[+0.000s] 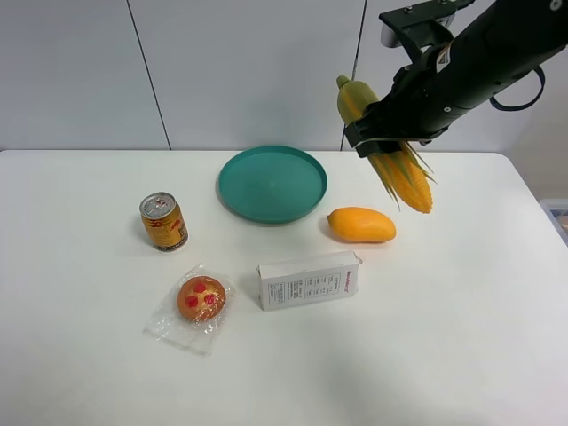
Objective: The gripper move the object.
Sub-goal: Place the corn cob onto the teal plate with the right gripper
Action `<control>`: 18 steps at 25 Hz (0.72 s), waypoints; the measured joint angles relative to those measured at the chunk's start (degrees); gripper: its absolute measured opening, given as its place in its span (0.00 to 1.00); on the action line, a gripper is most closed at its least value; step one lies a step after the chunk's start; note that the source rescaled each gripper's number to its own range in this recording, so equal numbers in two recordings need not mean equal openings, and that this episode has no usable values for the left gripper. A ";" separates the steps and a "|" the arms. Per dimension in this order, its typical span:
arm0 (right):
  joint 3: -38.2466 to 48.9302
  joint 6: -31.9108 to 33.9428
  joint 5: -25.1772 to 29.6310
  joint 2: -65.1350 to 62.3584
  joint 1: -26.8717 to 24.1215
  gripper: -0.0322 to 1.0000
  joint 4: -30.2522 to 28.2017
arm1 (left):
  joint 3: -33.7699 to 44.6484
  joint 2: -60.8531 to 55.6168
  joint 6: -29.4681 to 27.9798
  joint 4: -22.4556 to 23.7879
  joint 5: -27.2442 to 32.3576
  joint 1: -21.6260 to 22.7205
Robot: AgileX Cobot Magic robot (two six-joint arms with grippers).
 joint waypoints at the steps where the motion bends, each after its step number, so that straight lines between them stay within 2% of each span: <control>1: -0.39 0.05 0.16 0.81 0.00 0.05 0.00 | 0.00 0.00 0.00 0.00 0.00 0.00; 4: -3.62 0.05 0.69 5.31 0.00 0.05 -0.22 | 0.00 0.00 0.00 0.00 0.00 0.00; 8: -12.16 0.05 2.56 12.48 0.04 0.05 -0.22 | 0.00 0.00 0.00 0.00 0.00 0.00; 11: -20.16 0.05 6.01 19.33 0.82 0.05 -0.31 | 0.00 0.00 0.00 0.00 0.00 0.00; 18: -40.73 -0.76 10.27 35.51 4.27 0.05 -0.20 | 0.00 0.00 0.00 0.00 0.00 0.00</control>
